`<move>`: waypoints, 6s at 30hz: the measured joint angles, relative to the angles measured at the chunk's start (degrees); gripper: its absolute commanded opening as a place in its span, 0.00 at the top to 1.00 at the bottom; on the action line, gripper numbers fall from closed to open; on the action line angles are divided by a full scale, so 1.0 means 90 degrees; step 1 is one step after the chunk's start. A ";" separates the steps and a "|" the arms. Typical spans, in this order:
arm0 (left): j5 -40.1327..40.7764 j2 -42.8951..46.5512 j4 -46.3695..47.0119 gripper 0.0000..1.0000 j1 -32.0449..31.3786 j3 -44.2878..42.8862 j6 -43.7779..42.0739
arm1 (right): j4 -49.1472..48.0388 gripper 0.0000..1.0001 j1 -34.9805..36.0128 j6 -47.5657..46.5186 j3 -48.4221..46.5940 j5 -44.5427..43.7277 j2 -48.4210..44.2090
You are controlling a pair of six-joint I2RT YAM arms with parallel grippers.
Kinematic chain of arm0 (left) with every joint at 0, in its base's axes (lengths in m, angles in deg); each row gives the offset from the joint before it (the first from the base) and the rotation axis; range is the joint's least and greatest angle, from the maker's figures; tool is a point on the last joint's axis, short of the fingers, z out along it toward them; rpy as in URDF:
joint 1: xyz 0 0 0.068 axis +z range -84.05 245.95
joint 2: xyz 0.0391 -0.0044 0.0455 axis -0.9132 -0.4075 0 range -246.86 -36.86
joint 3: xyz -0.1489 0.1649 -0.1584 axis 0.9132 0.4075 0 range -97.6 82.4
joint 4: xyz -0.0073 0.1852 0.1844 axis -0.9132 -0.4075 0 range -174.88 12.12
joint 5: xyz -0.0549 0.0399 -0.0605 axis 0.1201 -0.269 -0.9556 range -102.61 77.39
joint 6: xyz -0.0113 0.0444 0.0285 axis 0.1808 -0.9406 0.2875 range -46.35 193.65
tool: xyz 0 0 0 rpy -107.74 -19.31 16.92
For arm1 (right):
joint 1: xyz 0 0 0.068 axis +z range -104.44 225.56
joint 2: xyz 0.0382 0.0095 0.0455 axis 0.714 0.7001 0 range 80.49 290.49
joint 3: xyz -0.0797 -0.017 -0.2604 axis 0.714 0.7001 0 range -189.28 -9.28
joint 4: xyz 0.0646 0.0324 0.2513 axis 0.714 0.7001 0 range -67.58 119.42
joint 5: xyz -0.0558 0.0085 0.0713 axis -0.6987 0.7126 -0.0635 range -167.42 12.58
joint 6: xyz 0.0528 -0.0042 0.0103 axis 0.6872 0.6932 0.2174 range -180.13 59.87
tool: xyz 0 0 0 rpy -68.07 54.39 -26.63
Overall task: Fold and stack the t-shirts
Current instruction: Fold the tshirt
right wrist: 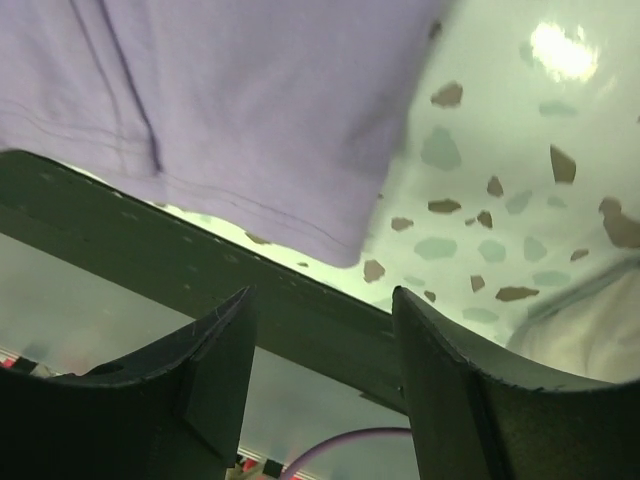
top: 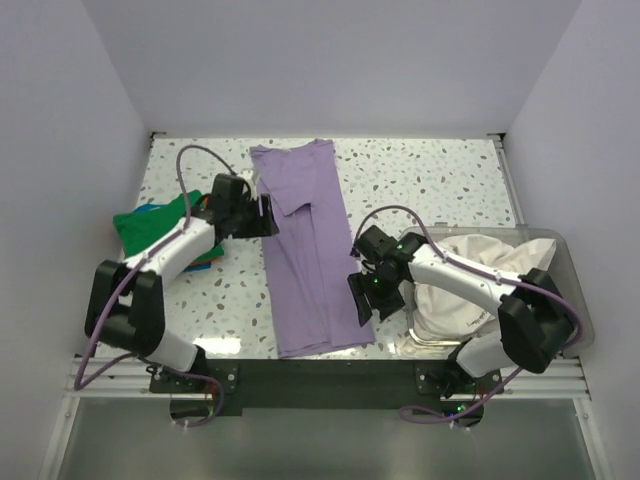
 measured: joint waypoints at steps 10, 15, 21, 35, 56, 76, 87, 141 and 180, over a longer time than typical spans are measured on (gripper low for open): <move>-0.0559 0.1807 -0.1188 0.32 -0.0782 0.1974 0.0129 | -0.0561 0.49 0.0002 0.0697 0.0901 -0.0007 -0.0525; -0.0952 0.2820 -0.1423 0.31 -0.0913 0.2943 0.0483 | -0.0741 0.52 0.0002 0.0784 0.0901 -0.0107 -0.0495; -0.1290 0.2946 -0.1392 0.30 -0.1358 0.3368 0.0930 | -0.0894 0.55 0.0017 0.0782 0.1175 -0.0124 -0.0425; -0.1498 0.3529 -0.0627 0.38 -0.2749 0.4425 0.2701 | -0.1209 0.59 0.0051 0.0668 0.1766 0.0248 -0.0372; -0.1015 0.4442 -0.0709 0.59 -0.3077 0.4991 0.3677 | -0.1501 0.61 0.0090 0.0794 0.1982 0.0389 -0.0379; -0.0911 0.5229 -0.0959 1.00 -0.3087 0.5433 0.4041 | -0.1763 1.00 0.0146 0.0884 0.1999 0.0449 -0.0265; -0.0828 0.5719 -0.1540 1.00 -0.3087 0.5401 0.4131 | -0.1367 1.00 0.0187 0.0884 0.1955 0.0532 -0.0585; 0.0969 0.1430 -0.0253 1.00 -0.0750 0.1112 0.1598 | 0.0010 1.00 -0.0678 0.0697 -0.5095 -0.1647 0.3293; 0.0393 -0.0891 0.0865 0.37 0.0403 -0.0151 0.0886 | 0.0182 0.34 -0.1673 -0.0029 -0.7667 -0.1226 0.5785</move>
